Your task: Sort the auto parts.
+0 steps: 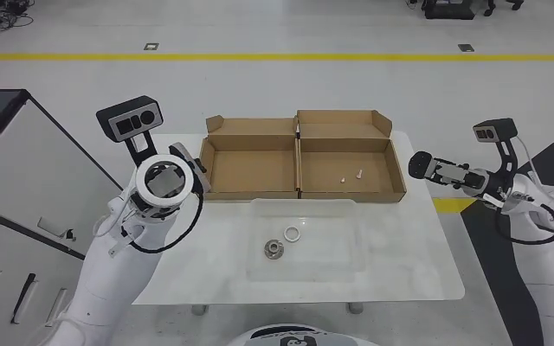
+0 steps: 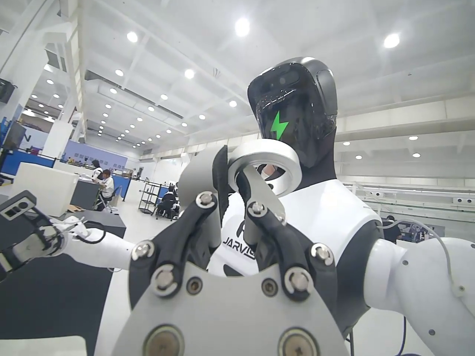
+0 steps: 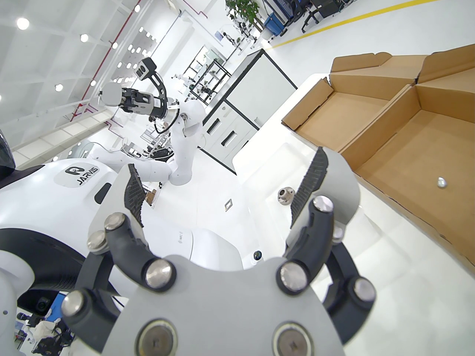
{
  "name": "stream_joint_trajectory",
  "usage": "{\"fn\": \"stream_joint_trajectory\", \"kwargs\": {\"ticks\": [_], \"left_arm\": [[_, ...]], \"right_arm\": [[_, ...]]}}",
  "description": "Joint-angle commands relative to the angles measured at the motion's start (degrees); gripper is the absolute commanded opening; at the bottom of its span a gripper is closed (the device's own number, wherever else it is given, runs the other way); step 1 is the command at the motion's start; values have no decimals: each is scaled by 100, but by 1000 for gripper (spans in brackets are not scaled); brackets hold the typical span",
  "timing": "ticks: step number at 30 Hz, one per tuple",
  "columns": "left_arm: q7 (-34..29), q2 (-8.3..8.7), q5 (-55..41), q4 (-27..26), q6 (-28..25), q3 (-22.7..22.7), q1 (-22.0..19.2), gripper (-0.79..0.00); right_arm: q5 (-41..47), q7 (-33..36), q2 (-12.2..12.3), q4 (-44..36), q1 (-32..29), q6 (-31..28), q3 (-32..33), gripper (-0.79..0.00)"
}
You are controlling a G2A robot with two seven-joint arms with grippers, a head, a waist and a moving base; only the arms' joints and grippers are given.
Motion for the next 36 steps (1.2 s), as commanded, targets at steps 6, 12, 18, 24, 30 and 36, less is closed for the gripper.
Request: {"fn": "stream_joint_trajectory", "kwargs": {"ticks": [6, 12, 18, 24, 30, 36], "left_arm": [[1, 0, 0, 0, -1, 1, 0, -785], [409, -63, 757, -3, 332, 182, -157, -785], [958, -207, 1657, 323, 548, 719, -649, -785], [1468, -338, 2551, 742, 780, 1056, -1132, -785], [1765, -411, 3282, 1064, 1161, 1200, -1400, -785], [1921, -443, 3731, 1339, 1564, 1222, -1500, -785]], "right_arm": [[0, 0, 0, 0, 0, 0, 0, 0], [0, 0, 0, 0, 0, 0, 0, 0], [0, 0, 0, 0, 0, 0, 0, 0], [0, 0, 0, 0, 0, 0, 0, 0], [0, 0, 0, 0, 0, 0, 0, 0], [0, 0, 0, 0, 0, 0, 0, 0]]}}
